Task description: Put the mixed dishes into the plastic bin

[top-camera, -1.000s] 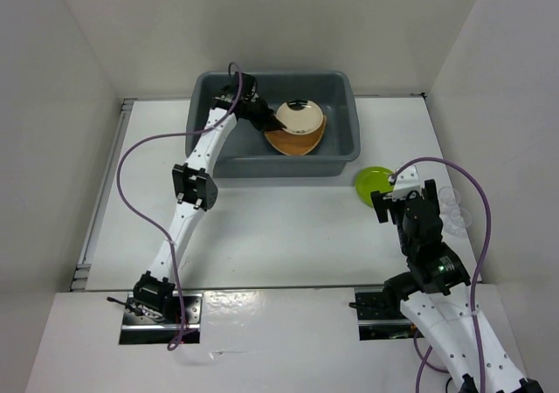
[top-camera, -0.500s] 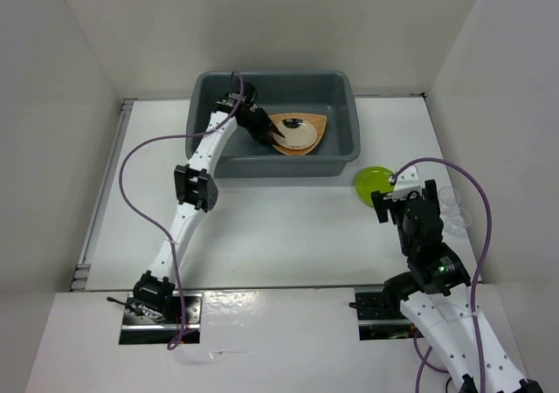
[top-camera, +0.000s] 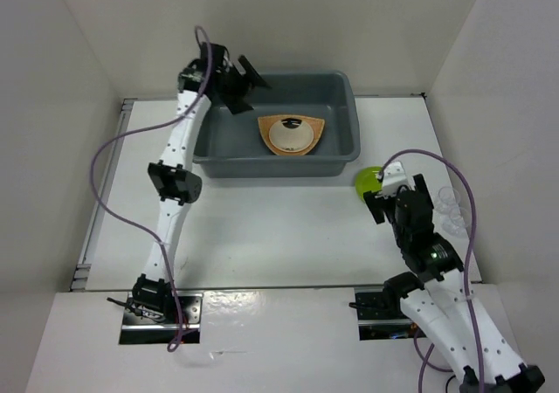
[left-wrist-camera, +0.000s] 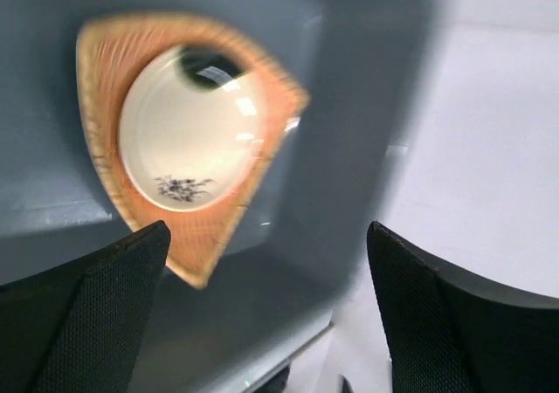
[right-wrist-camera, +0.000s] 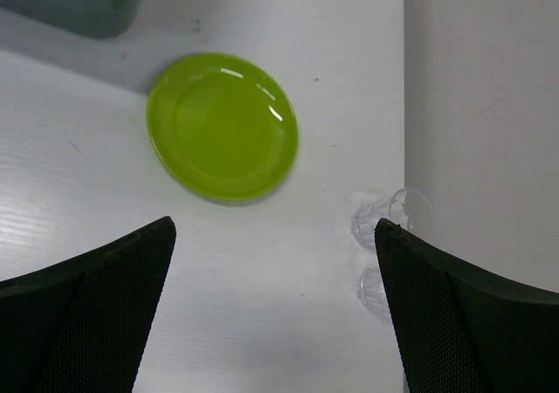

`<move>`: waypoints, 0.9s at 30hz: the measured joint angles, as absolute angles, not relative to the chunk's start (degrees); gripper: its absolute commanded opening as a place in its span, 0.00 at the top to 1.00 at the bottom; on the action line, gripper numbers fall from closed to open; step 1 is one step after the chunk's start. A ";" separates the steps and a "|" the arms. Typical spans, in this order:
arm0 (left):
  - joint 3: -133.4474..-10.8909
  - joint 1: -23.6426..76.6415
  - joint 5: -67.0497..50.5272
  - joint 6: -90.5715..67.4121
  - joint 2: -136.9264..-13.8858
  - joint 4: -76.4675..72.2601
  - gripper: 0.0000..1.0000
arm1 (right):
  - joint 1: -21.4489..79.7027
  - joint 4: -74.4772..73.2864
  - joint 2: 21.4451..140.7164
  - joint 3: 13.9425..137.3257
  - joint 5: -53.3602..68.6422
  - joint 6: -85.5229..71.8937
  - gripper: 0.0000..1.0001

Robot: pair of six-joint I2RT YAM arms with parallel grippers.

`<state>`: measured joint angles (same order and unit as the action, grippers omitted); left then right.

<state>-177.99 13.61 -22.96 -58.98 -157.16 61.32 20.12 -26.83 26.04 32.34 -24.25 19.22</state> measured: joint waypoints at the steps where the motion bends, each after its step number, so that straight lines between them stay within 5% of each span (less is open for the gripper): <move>1: -177.97 12.75 -22.50 -58.24 -154.43 61.30 0.00 | 20.12 -27.09 28.23 32.60 -24.18 20.38 0.01; 12: -174.84 8.73 -13.19 -43.07 -124.53 68.99 0.00 | 10.33 -29.56 56.07 35.92 -15.46 43.46 0.01; 27: -148.31 10.28 -3.90 -35.99 -112.36 74.32 0.00 | 8.62 -21.71 74.83 39.64 -4.86 52.53 0.01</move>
